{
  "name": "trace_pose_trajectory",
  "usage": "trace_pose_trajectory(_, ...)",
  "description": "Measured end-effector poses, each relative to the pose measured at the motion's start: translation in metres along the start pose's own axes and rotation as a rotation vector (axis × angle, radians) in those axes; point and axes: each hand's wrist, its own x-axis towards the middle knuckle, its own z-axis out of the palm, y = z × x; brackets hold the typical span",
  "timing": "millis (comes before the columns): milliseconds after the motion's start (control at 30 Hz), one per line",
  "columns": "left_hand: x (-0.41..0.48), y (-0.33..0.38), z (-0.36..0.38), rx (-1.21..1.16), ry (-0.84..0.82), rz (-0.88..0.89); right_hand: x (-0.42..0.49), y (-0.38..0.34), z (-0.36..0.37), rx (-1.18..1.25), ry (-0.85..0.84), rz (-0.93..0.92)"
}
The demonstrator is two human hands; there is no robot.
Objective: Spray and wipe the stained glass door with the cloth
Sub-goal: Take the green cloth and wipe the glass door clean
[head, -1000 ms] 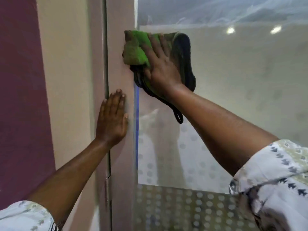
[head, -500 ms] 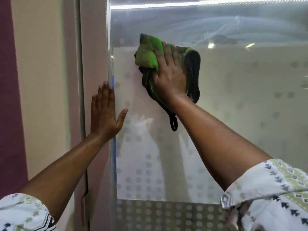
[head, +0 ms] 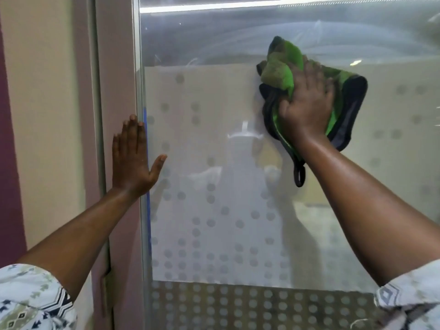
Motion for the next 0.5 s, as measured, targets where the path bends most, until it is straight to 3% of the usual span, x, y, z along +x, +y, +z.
trace_pose_trajectory(500, -0.002, -0.004, -0.003, -0.009, -0.004, -0.022, -0.017, 0.194, -0.052, -0.122, 0.113, 0.134)
